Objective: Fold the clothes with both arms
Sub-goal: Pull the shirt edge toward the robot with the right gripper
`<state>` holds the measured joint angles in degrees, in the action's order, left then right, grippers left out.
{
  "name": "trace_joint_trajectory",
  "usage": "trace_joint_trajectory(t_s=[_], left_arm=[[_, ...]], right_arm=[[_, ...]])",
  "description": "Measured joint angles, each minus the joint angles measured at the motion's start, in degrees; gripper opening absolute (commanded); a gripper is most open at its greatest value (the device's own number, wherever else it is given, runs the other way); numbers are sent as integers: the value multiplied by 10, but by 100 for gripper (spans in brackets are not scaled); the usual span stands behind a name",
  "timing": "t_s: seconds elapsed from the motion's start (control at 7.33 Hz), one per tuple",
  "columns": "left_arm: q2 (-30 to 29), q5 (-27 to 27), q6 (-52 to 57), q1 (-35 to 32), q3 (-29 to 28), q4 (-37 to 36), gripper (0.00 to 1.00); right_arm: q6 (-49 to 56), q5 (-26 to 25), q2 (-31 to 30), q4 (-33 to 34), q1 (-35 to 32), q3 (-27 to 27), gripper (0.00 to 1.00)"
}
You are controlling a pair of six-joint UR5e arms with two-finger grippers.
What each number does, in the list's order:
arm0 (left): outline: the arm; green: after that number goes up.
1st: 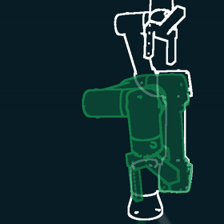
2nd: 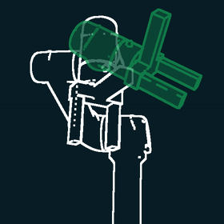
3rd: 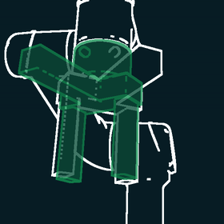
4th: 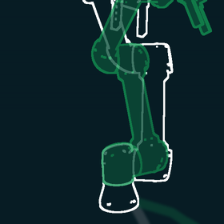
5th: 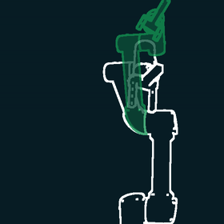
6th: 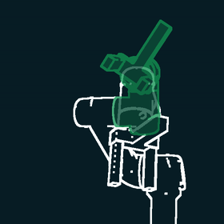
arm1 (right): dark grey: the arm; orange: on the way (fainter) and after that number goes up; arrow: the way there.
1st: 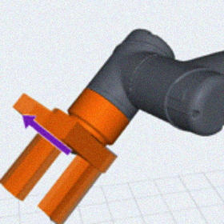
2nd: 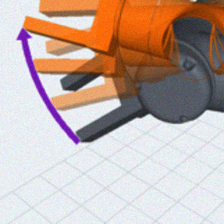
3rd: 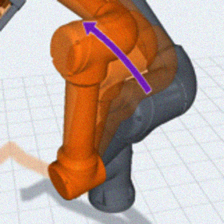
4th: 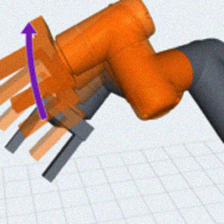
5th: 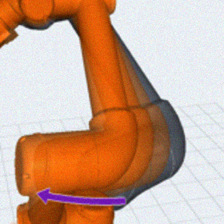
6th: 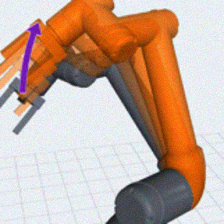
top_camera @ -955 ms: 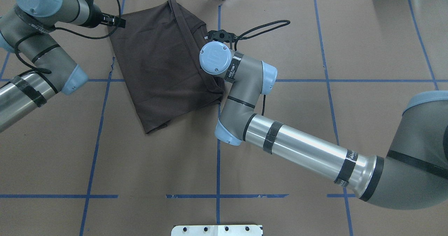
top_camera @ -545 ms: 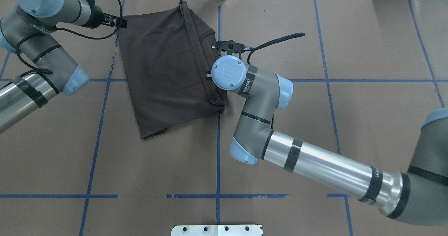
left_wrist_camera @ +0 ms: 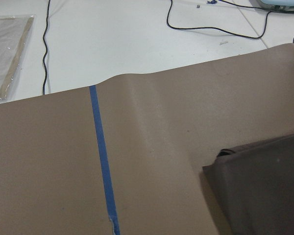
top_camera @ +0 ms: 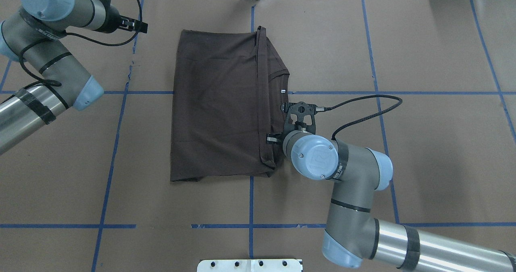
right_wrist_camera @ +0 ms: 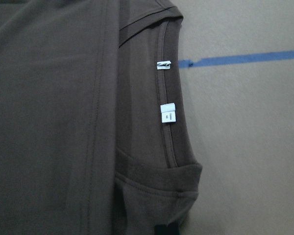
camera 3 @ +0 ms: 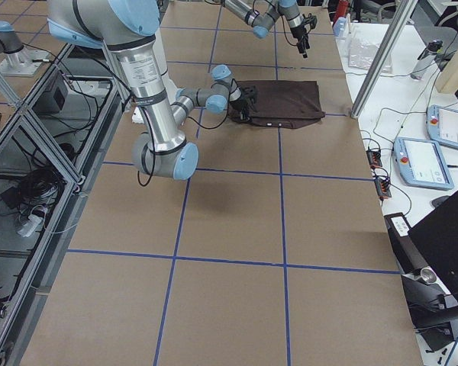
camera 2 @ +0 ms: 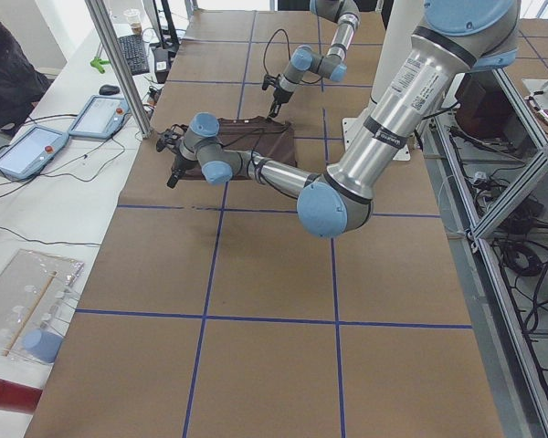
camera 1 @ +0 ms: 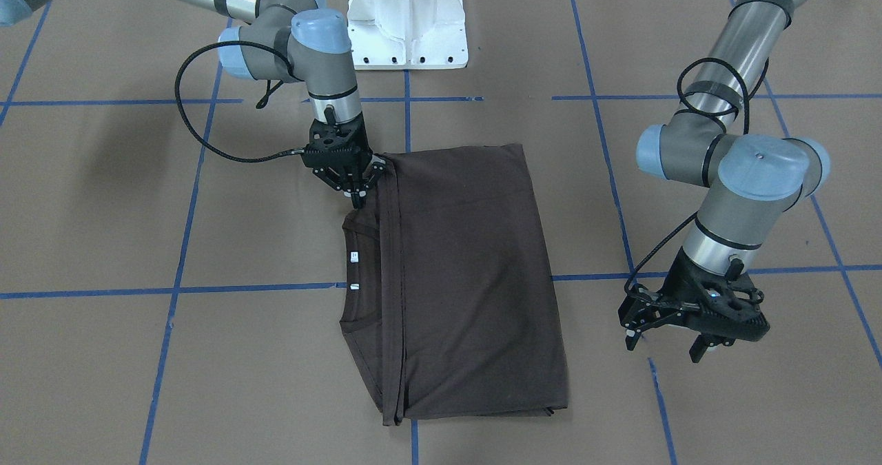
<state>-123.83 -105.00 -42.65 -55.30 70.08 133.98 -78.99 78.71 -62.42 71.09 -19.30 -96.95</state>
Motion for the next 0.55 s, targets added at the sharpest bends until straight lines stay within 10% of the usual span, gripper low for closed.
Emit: trace_joint_trajectory(t_s=[0.41, 0.55], left_arm=[[0, 0, -1, 3, 2, 1, 100], [0, -1, -8, 5, 4, 0, 100]], right_arm=[[-1, -31, -106, 0, 47, -95, 0], [-1, -35, -121, -1, 53, -107, 99]])
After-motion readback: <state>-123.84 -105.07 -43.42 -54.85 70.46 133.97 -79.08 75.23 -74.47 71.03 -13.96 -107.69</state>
